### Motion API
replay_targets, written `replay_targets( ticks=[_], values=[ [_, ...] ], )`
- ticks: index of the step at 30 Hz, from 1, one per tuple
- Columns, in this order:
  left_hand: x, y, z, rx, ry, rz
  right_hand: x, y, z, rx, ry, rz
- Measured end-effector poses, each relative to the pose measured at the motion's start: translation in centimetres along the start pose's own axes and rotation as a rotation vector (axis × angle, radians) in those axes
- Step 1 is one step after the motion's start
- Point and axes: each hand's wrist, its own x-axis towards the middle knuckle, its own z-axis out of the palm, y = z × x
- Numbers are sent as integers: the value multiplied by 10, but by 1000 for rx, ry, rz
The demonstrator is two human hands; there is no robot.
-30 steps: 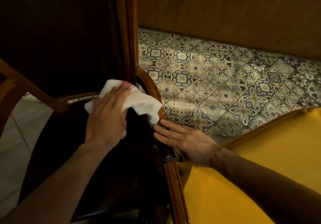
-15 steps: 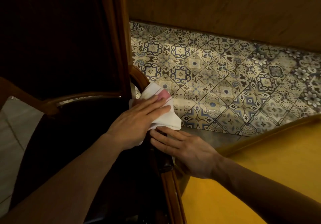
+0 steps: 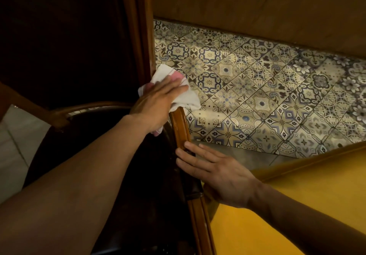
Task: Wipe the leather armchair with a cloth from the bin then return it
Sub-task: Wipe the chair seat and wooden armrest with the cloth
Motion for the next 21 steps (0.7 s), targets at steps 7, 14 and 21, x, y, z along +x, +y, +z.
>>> replay_targets(
  ticks=[7, 14, 21],
  values=[
    [-30, 25, 5, 29, -126, 43, -1, -9, -11, -69, -61, 17],
    [-64, 48, 11, -77, -84, 98, -3, -20, -19, -106, -107, 31],
    [-80, 56, 13, -95, -140, 134, -11, -25, -15, -82, -104, 45]
  ],
)
